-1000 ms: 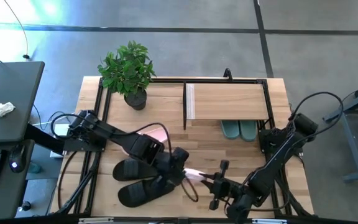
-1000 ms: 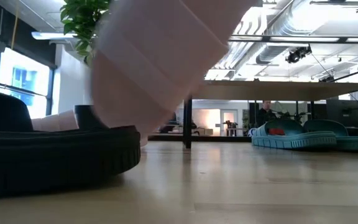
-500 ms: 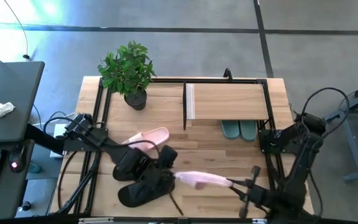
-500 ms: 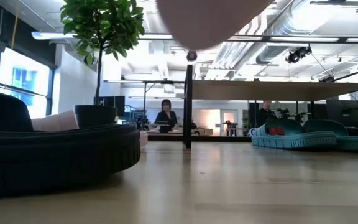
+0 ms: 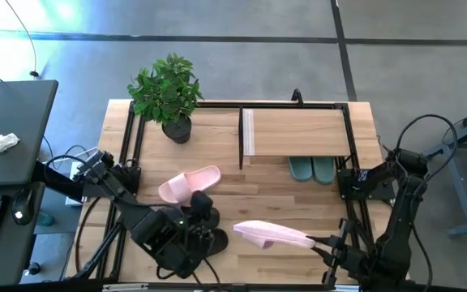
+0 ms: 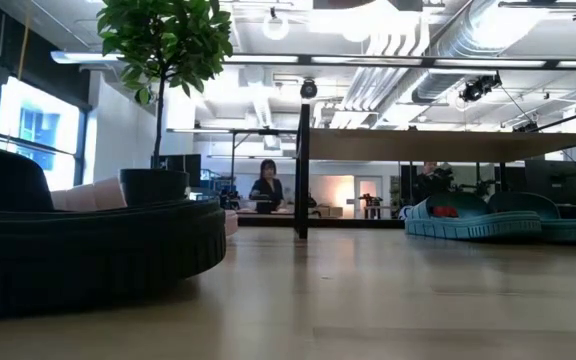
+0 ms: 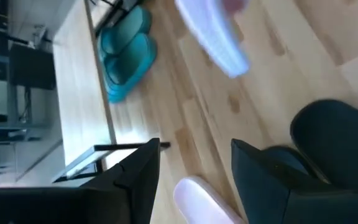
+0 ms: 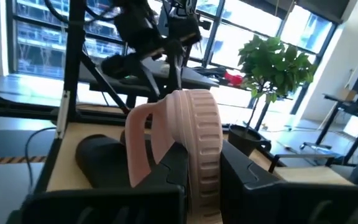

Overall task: Pick and place slides into the shelf
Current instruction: Put the right pink slide under the shelf

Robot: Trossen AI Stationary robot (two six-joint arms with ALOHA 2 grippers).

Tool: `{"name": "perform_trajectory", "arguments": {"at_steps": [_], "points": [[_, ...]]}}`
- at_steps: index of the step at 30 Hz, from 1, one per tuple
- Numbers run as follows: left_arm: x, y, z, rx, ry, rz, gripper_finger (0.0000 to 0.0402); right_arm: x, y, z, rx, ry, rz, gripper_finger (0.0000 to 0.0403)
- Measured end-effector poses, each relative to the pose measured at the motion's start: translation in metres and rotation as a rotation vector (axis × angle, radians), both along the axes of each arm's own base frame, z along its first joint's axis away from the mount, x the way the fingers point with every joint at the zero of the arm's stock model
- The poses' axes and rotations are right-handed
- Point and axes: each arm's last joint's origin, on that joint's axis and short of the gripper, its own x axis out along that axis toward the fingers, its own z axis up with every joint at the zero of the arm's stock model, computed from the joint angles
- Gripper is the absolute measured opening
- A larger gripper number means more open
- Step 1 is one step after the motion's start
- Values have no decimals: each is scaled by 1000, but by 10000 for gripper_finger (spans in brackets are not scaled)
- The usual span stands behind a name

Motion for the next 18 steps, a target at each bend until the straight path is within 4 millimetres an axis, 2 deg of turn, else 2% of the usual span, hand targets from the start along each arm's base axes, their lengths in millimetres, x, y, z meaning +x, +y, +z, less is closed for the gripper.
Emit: {"name": "perform_trajectory", "arguments": {"at_steps": [5,11,14,18], "points": [[-5,-31,1,-34,-66,-119,179,3,-1,0,23,3,-5,18],[-9,-78,-15,3,-102,-294,179,2,-1,0,18,1,-5,18],[-16,-89,-44,140,-86,-258,179,3,-1,0,37,-2,-7,18],[-32,-83,-89,385,-75,-187,179,8,-4,0,81,-13,-24,18]]}}
